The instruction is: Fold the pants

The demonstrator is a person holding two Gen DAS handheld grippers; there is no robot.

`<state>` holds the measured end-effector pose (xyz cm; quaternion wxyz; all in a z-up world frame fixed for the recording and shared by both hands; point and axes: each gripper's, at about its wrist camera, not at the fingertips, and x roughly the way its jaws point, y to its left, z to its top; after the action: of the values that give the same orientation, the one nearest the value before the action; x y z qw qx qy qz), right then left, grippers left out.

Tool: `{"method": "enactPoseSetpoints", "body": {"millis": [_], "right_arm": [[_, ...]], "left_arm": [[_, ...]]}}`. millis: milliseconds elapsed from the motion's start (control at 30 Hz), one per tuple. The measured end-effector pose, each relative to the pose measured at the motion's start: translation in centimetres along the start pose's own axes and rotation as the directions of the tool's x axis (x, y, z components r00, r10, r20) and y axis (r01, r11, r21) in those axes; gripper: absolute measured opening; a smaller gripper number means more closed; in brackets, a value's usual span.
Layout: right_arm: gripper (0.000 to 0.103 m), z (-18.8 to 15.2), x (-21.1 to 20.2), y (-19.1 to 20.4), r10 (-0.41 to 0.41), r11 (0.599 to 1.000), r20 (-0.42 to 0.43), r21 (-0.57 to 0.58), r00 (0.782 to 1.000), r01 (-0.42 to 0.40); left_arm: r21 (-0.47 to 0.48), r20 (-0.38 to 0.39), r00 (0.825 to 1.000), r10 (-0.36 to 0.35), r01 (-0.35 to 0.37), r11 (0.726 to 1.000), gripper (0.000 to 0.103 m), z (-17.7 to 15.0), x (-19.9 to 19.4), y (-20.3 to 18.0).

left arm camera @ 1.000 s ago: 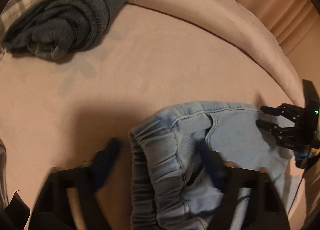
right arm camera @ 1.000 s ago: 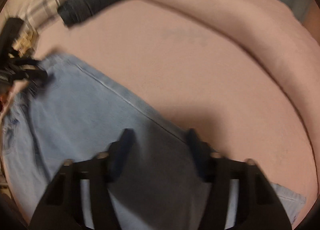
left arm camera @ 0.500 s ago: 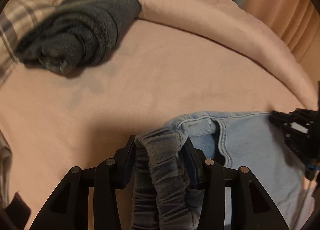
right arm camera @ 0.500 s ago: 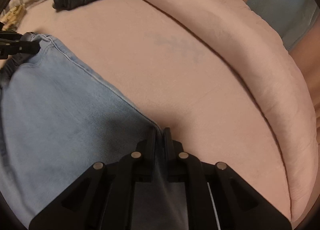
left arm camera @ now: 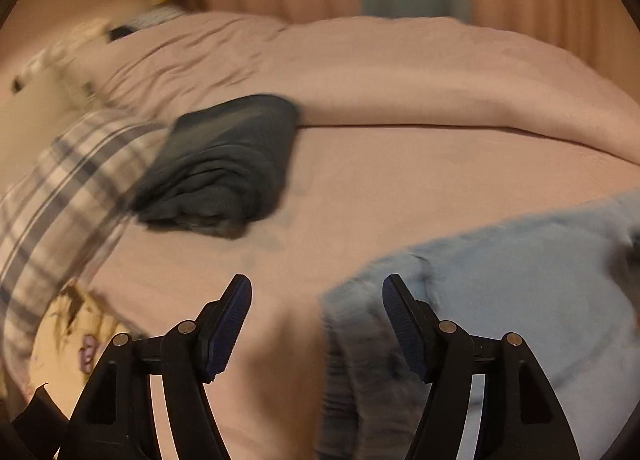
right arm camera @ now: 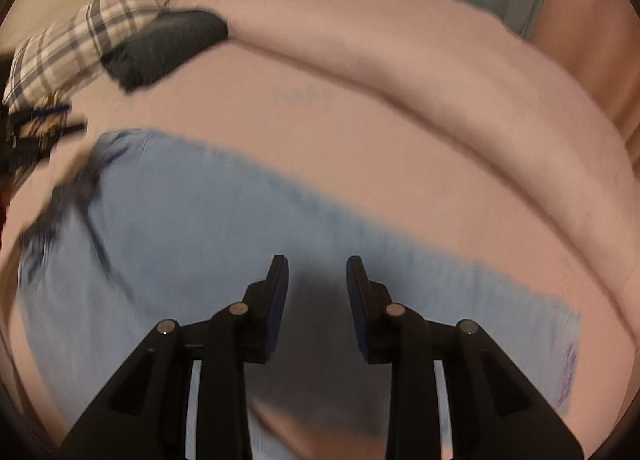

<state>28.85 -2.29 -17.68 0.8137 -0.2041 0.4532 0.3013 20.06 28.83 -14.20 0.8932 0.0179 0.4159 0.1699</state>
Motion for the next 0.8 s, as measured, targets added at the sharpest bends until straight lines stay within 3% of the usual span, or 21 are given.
{"method": "enactPoseSetpoints", "body": {"millis": [67,133,200,267,333,400,500,567,633,667,700,733,800], "right_arm": [[0.029,-1.6,2.8,0.4,-0.041,0.999,-0.086,-0.018,0.995,0.039],[0.030,-2.2,6.3,0.3,-0.074,0.997,-0.155,-0.010,0.985,0.073],[0.032,-1.5,6.8,-0.1,-0.080,0.996,-0.053,0.039,0.995,0.082],[0.034,-0.3,7.4,-0.7,-0.077,0.990,-0.047,0.115,0.996,0.082],[0.035,0.6,7.4,-0.8,-0.085,0.986,-0.056,0.138,0.995,0.092],[0.035,0.9,6.5,-0.8,-0.083,0.982,-0.056,0.163,0.995,0.091],[0.035,-0.6,3.6,-2.5,-0.012,0.969,0.020,0.247,1.000,0.006],[0.035,-2.4,2.0,-4.7,-0.016,0.956,0.031,0.294,0.999,0.006],[0.035,-3.9,1.1,-7.7,-0.086,0.944,0.005,0.319,0.996,0.080],[0.036,-4.5,1.0,-9.4,-0.138,0.934,-0.022,0.330,0.990,0.138],[0.036,-5.0,1.3,-11.2,-0.185,0.919,-0.054,0.343,0.981,0.193],[0.036,-5.5,1.8,-12.8,-0.215,0.909,-0.081,0.348,0.973,0.230],[0.036,-6.6,3.7,-15.1,-0.268,0.888,-0.179,0.336,0.947,0.315]], "left_arm": [[-0.093,-0.077,0.997,-0.012,0.005,0.996,0.069,0.7,1.2,1.0],[-0.115,-0.070,0.994,-0.088,0.079,0.990,0.069,0.4,0.3,1.1],[-0.037,-0.053,0.991,-0.120,0.118,0.992,0.069,0.2,-1.4,-1.1],[0.022,-0.067,0.988,-0.141,0.143,0.990,0.069,-0.2,-2.4,-3.1],[0.056,-0.090,0.974,-0.207,0.212,0.976,0.069,-0.8,-3.1,-5.2],[0.083,-0.127,0.949,-0.287,0.299,0.951,0.069,-1.5,-3.3,-7.6],[0.133,-0.177,0.938,-0.298,0.322,0.937,0.069,-2.2,-2.2,-10.9],[0.153,-0.218,0.928,-0.301,0.337,0.929,0.069,-2.5,-0.7,-12.8],[0.153,-0.276,0.905,-0.324,0.374,0.915,0.070,-3.5,1.1,-14.8],[0.147,-0.297,0.903,-0.310,0.364,0.920,0.073,-4.0,2.2,-15.3],[0.127,-0.244,0.917,-0.314,0.352,0.928,0.078,-4.2,2.2,-15.2],[0.124,-0.241,0.918,-0.316,0.352,0.928,0.078,-4.2,2.0,-15.4],[0.130,-0.265,0.905,-0.332,0.375,0.918,0.078,-3.8,2.2,-15.2]]}}
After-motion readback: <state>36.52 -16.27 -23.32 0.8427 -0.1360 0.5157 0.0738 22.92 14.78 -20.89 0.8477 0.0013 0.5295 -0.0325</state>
